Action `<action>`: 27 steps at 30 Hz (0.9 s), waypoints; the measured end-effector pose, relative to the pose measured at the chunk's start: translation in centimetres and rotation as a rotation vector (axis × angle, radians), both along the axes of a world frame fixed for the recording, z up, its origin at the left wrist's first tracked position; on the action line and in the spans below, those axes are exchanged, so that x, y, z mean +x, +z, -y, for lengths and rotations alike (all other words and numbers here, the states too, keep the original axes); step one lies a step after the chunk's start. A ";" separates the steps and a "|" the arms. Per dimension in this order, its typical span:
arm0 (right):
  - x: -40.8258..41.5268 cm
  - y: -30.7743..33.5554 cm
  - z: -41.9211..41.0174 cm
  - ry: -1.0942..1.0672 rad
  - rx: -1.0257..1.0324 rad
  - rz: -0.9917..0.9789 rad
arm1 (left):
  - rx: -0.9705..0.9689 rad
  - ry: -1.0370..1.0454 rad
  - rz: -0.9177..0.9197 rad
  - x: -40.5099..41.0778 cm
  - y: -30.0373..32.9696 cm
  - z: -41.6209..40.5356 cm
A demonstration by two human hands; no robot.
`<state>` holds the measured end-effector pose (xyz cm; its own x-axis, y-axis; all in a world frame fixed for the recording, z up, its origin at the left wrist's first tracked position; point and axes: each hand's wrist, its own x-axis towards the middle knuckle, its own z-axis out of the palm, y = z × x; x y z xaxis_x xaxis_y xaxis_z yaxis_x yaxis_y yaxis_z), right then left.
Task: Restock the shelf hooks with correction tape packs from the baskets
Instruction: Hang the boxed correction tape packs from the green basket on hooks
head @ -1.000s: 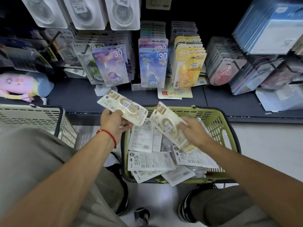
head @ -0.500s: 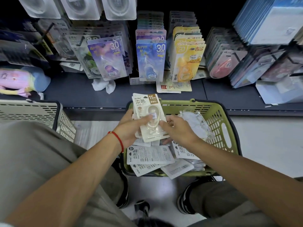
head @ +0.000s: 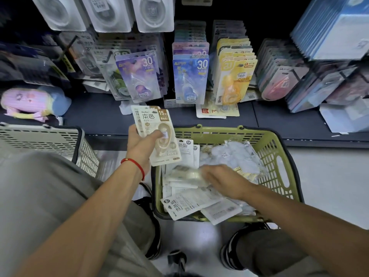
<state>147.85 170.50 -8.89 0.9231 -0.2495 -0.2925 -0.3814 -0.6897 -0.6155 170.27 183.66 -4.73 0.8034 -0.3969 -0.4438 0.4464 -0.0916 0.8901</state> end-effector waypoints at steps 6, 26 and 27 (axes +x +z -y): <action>0.6 1.8 2.7 -0.645 0.351 0.160 | -0.214 0.047 -0.067 0.4 0.5 0.0; 3.7 2.6 0.3 -0.898 0.431 0.243 | -0.064 -0.514 0.018 -3.7 -1.0 0.4; 3.8 2.6 0.2 -0.861 0.414 0.246 | -0.071 -0.532 0.022 -3.7 -1.3 0.3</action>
